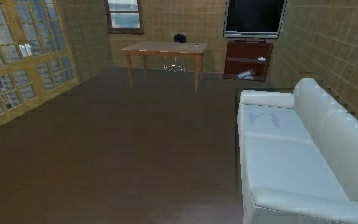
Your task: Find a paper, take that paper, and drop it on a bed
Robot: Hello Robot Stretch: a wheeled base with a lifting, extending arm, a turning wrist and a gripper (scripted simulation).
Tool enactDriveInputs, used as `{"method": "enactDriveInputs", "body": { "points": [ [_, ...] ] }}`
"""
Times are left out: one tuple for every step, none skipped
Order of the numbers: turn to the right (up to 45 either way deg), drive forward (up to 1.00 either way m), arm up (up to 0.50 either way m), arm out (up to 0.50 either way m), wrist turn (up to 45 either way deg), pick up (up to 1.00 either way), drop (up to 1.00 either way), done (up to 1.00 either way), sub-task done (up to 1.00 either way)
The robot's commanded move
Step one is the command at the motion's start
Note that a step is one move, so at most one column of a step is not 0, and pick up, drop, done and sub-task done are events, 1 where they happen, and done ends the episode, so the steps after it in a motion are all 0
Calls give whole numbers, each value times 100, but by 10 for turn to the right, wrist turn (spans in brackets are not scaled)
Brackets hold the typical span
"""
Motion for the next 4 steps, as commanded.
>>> {"method": "enactDriveInputs", "body": {
  "points": [
    [-90,0,0,0,0,0,0,0,0],
    [0,70,0,0,0,0,0,0,0],
    [120,0,0,0,0,0,0,0,0],
    [30,0,0,0,0,0,0,0,0]
  ]
}}
